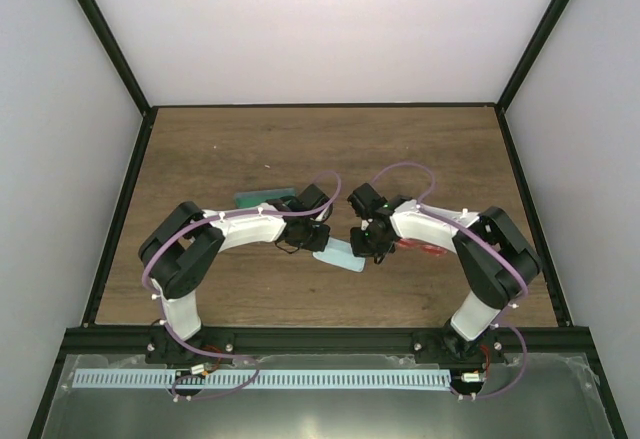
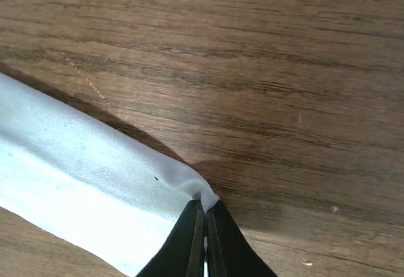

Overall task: Organize the sunglasses
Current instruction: Pick up the glasses cleaning cloth from the center of the board, then place the glasses cleaning cloth in the sunglasses case.

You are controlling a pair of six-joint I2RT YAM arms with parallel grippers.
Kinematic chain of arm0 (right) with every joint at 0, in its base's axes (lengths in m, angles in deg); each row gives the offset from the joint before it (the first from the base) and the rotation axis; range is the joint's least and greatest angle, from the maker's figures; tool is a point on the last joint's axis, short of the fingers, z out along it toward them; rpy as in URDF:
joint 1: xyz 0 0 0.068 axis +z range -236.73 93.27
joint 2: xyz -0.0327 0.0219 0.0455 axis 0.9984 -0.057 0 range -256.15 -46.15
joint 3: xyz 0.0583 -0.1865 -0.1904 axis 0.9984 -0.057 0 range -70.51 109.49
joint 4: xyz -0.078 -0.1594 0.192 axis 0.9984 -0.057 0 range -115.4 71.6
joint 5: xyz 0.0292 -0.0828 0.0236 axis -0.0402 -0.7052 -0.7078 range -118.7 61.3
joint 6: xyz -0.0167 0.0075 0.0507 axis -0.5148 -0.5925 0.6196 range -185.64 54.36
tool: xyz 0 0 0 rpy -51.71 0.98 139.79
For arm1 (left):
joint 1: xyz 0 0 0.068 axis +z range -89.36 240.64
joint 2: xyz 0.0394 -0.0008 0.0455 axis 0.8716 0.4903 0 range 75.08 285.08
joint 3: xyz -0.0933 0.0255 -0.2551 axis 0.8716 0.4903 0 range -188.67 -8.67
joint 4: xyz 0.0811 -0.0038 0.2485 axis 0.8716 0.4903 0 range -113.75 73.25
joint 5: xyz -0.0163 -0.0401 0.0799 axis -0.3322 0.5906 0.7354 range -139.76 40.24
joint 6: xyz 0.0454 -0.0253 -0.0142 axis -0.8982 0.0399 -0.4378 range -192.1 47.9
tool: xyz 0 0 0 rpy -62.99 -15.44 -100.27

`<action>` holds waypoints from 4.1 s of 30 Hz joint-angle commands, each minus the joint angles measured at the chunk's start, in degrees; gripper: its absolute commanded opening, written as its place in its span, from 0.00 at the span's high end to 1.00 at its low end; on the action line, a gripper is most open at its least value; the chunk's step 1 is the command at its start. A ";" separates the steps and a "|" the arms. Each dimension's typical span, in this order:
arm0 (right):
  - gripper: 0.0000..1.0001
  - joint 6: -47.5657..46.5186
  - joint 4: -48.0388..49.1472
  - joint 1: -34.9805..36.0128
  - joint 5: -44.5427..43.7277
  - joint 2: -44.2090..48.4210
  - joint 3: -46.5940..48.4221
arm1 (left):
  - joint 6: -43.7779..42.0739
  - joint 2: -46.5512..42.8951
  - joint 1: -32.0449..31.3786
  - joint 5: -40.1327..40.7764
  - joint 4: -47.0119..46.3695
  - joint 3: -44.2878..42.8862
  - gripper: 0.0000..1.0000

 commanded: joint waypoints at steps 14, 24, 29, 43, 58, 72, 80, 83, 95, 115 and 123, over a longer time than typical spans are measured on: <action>0.99 -4.02 -4.54 -0.16 -0.52 -1.77 12.09 | 0.50 -3.11 0.18 2.85 5.32 -2.40 0.96; 0.99 -6.27 -5.90 -0.11 0.93 -5.95 20.35 | 0.47 -7.50 2.29 6.56 9.18 -2.35 0.96; 0.99 -7.71 -6.59 -0.12 1.64 -8.41 24.32 | 0.36 -9.76 3.58 7.66 10.54 -2.01 0.96; 0.99 -10.57 -7.89 0.49 7.96 -14.91 34.81 | -2.65 -12.05 9.58 9.85 14.21 -1.64 0.96; 0.99 -10.80 -10.12 2.57 12.63 -24.69 46.82 | -7.74 -13.47 17.39 9.41 16.21 -1.47 0.96; 0.99 -9.86 -12.29 4.06 15.39 -31.46 56.26 | -11.49 -14.27 21.85 8.03 17.98 -0.40 0.96; 0.99 -8.57 -11.87 4.71 16.47 -33.33 57.32 | -13.92 -14.04 24.69 7.25 17.91 0.55 0.96; 0.99 -8.34 -11.94 4.88 16.76 -34.02 57.67 | -14.83 -13.69 25.91 7.16 17.81 0.48 0.96; 0.99 -7.69 -12.73 5.07 15.93 -37.52 60.37 | -17.43 -10.77 28.27 4.82 15.94 -0.05 0.96; 0.95 -8.38 -13.89 5.07 12.42 -38.27 61.01 | -17.39 -7.36 28.66 5.95 14.10 -0.22 0.96; 0.89 -8.87 -12.92 5.15 11.88 -36.50 60.68 | -16.18 -8.19 28.62 11.03 13.73 0.02 0.80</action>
